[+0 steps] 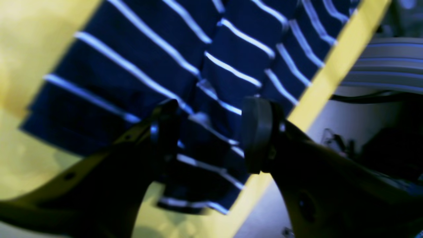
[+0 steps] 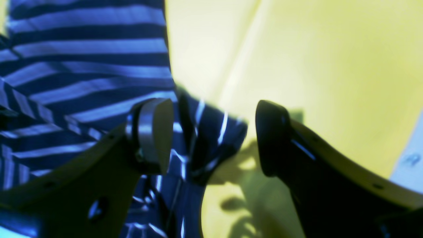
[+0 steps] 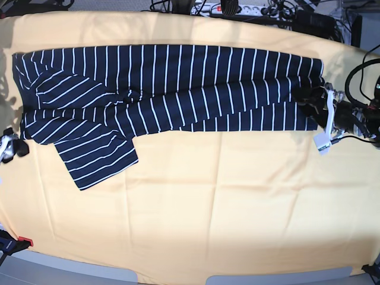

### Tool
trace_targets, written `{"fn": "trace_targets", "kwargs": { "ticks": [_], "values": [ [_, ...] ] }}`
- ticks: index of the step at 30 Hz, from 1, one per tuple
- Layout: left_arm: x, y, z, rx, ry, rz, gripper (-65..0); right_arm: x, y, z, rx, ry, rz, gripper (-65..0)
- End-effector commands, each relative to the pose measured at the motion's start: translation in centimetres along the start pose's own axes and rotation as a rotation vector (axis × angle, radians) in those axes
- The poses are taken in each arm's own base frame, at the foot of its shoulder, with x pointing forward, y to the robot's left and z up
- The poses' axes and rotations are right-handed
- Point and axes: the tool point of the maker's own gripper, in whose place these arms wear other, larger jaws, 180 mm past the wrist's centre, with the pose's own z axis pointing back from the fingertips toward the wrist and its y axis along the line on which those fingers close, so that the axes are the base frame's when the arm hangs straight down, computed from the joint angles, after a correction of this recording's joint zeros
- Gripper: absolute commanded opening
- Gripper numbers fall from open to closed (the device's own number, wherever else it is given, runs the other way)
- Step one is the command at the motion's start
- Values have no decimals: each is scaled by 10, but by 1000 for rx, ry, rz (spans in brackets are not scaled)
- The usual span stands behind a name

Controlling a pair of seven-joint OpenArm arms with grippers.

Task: Fold the T-shirt properly
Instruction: 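Move the right gripper to the shirt's collar end and grasp it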

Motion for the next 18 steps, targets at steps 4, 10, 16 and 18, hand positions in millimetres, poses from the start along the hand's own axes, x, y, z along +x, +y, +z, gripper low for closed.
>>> {"fn": "trace_targets", "kwargs": {
  "ticks": [4,10,16,18],
  "values": [
    [13,18,15,102,-52,-46,-325,55,11,18,68,-193,-3,-241],
    [13,44,19,250,-41,-94,-325,51,38,-41,54,-189,31,-241],
    [1,73,28,415,26,-59,-325,23,27,-103,-125,-130,-63,-241],
    [-3,78,30,434,29,-36,-325,12,36,-119,-118,-96,-99,-241]
  ]
}}
